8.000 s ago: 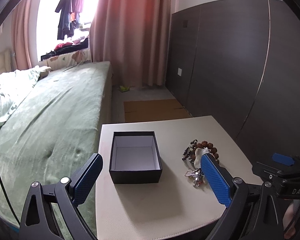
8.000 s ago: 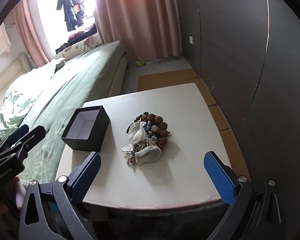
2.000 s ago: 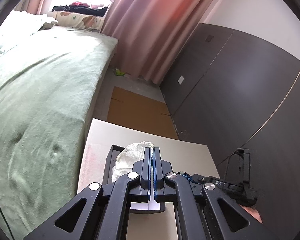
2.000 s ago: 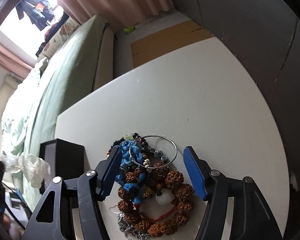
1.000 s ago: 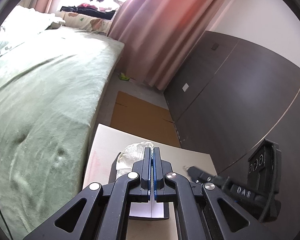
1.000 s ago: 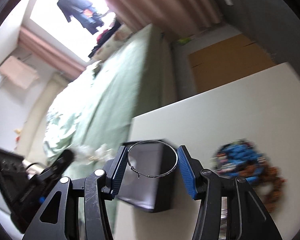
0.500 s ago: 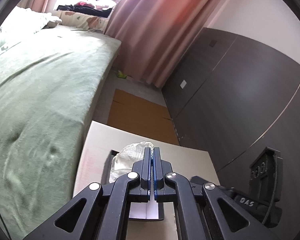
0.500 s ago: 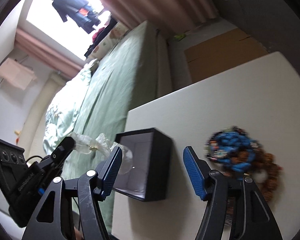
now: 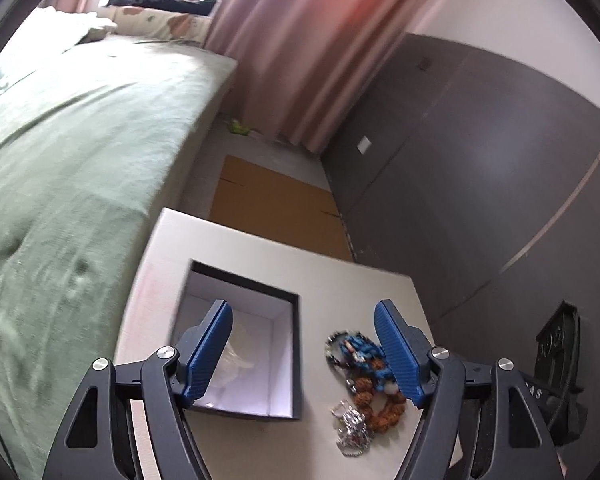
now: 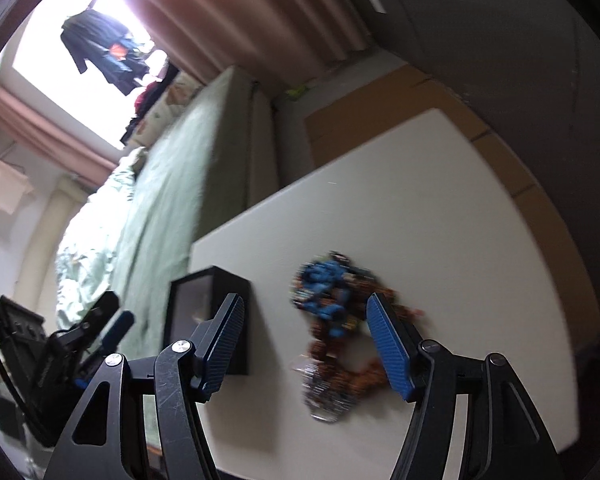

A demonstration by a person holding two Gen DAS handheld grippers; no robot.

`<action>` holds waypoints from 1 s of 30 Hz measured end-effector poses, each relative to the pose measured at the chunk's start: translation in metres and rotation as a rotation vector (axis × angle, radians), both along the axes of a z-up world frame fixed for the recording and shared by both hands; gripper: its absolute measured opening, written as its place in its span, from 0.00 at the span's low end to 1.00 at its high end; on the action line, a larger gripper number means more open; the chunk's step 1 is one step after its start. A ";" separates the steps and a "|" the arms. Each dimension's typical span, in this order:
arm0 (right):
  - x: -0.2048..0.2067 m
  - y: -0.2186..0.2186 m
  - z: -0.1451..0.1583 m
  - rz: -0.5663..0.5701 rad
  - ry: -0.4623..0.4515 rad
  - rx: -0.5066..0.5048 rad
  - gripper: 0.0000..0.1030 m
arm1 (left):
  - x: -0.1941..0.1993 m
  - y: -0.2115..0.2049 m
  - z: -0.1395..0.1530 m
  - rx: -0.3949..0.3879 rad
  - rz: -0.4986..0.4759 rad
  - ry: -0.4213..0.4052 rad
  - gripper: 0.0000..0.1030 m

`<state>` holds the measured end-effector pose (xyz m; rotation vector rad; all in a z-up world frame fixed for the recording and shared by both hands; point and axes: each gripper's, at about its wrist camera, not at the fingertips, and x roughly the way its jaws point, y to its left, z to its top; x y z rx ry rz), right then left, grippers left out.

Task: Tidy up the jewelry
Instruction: 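Move the left gripper to the pile and grasp the silver chain pendant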

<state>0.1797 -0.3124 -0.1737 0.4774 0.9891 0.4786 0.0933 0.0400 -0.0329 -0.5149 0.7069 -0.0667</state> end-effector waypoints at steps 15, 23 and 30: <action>-0.016 -0.056 0.000 -0.083 0.009 -0.095 0.63 | -0.001 -0.090 -0.026 0.129 -0.241 0.079 0.55; -0.026 -0.078 0.000 -0.108 0.008 -0.088 0.63 | -0.004 -0.119 -0.053 0.188 -0.297 0.142 0.44; -0.030 -0.089 -0.002 -0.112 0.013 -0.096 0.63 | 0.005 -0.129 -0.082 0.203 -0.308 0.217 0.38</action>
